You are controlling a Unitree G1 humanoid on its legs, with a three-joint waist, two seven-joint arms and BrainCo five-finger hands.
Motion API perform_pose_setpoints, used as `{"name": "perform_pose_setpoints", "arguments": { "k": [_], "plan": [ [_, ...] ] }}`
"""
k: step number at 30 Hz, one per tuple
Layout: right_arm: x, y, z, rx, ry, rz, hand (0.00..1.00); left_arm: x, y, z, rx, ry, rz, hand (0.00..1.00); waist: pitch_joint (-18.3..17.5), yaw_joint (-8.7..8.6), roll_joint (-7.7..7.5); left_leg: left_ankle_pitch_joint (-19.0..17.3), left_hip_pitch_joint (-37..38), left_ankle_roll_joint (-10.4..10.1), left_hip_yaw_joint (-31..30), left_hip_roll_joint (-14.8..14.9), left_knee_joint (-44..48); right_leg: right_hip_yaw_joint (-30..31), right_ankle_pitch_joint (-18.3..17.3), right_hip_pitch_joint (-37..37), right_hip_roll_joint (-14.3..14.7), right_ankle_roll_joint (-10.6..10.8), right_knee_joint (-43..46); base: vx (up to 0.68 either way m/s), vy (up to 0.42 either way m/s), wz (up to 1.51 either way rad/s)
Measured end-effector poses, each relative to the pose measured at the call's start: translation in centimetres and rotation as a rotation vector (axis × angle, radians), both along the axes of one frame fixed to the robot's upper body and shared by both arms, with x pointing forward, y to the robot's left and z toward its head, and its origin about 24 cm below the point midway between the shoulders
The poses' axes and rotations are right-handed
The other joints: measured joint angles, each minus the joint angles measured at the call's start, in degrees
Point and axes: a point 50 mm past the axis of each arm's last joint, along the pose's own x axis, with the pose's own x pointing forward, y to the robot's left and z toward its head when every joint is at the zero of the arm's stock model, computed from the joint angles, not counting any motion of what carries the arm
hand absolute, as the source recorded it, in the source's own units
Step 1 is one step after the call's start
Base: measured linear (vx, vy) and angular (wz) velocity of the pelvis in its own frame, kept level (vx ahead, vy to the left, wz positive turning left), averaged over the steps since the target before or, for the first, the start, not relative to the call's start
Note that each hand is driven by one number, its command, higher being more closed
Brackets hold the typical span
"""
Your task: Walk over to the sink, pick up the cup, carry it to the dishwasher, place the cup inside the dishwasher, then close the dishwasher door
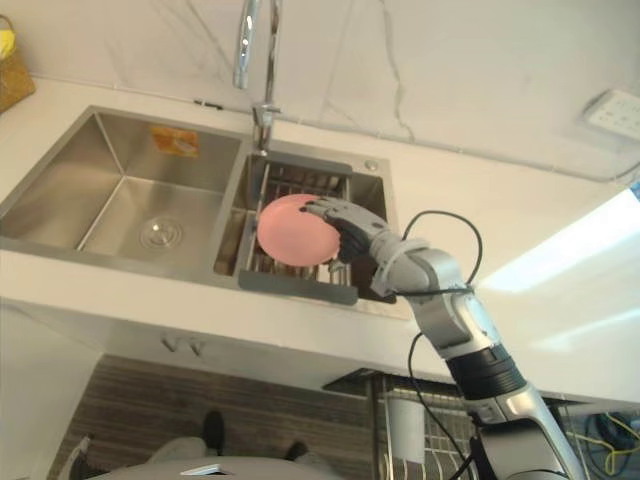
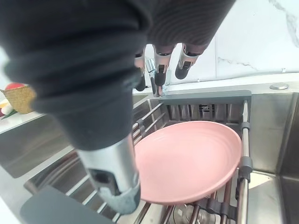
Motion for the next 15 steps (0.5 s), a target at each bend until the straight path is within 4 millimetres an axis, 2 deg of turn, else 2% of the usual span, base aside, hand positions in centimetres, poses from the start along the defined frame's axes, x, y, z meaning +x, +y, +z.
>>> {"name": "perform_pose_setpoints", "arguments": {
  "k": [4,7,15],
  "plan": [
    [-0.5,0.2,-0.1,-0.03,0.031,0.019,0.0,0.0,0.2,0.1,-0.007,0.014,-0.006,0.0,-0.68,0.17,-0.52,0.43,-0.22,0.43,0.26,-0.02,0.02,0.39,0.69,-0.71,0.03,0.52,0.11,0.03,0.019,-0.01],
    [-0.6,0.3,-0.1,-0.041,0.028,0.016,0.0,1.2,0.2,0.8,-0.002,-0.036,-0.02,0.0,-0.71,0.65,-0.57,0.78,-0.98,0.8,0.26,-0.11,0.03,0.41,0.84,-1.55,-0.03,0.6,0.23,0.01,0.007,0.01],
    [-0.7,0.8,-0.2,-0.083,-0.001,0.005,0.0,2.3,0.2,1.4,-0.007,-0.076,-0.012,0.0,0.08,1.52,-0.51,0.93,-2.55,0.46,0.76,0.05,0.03,0.97,1.32,-3.62,-0.01,0.47,0.76,-0.01,0.006,-0.03]
  ]
}}
